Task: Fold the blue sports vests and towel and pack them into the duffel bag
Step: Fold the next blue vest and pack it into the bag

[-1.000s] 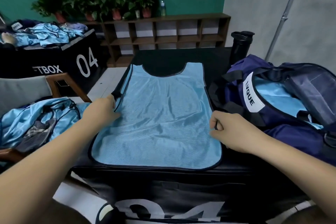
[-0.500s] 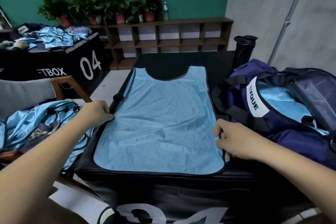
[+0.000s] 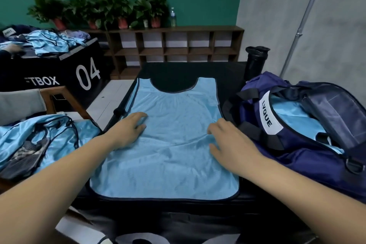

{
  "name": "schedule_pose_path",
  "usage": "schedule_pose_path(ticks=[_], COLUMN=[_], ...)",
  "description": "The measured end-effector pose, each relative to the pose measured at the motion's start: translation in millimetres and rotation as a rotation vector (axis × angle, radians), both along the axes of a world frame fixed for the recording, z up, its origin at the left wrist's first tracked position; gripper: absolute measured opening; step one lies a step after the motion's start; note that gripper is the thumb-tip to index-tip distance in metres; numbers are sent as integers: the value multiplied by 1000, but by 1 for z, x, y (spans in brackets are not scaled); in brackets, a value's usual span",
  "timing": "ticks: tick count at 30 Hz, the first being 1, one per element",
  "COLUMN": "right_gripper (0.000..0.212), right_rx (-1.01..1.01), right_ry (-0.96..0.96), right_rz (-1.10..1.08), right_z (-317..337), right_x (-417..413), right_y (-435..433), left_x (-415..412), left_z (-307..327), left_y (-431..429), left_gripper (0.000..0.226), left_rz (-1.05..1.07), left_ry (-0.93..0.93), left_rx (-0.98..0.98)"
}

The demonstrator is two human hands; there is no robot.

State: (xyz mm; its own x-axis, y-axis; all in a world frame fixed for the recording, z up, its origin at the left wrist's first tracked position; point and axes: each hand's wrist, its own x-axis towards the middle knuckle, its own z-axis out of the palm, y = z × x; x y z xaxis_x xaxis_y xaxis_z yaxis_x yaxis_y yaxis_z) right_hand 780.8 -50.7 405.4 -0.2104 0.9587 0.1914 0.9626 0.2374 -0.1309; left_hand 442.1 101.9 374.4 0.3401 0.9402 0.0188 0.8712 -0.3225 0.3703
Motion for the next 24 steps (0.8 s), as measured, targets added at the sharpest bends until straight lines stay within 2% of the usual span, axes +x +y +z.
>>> schedule_pose_path(ticks=[3, 6, 10, 12, 15, 17, 21, 24], right_gripper=[54, 70, 92, 99, 99, 90, 82, 89], right_rx=[-118, -301, -410, -431, -379, -322, -352, -474], right_ry=[14, 29, 48, 12, 6, 26, 29, -49], right_rz=[67, 2, -68, -77, -55, -33, -15, -28], right_z=[-19, -30, -18, -10, 3, 10, 3, -7], right_x=[-7, -7, -4, -8, -16, -24, -38, -40], right_y=[15, 25, 35, 41, 54, 68, 110, 134], left_x=[-14, -25, -32, -33, -26, -17, -1, -9], left_z=[3, 9, 15, 15, 12, 11, 9, 8], left_y=[12, 15, 22, 29, 44, 53, 69, 86], left_gripper=[71, 91, 100, 94, 57, 41, 44, 59], left_rz=[107, 160, 176, 186, 234, 177, 23, 56], left_ry=[-23, -30, 1, -4, -42, 37, 198, 243], left_rx=[-94, -179, -228, -148, 99, 185, 120, -11])
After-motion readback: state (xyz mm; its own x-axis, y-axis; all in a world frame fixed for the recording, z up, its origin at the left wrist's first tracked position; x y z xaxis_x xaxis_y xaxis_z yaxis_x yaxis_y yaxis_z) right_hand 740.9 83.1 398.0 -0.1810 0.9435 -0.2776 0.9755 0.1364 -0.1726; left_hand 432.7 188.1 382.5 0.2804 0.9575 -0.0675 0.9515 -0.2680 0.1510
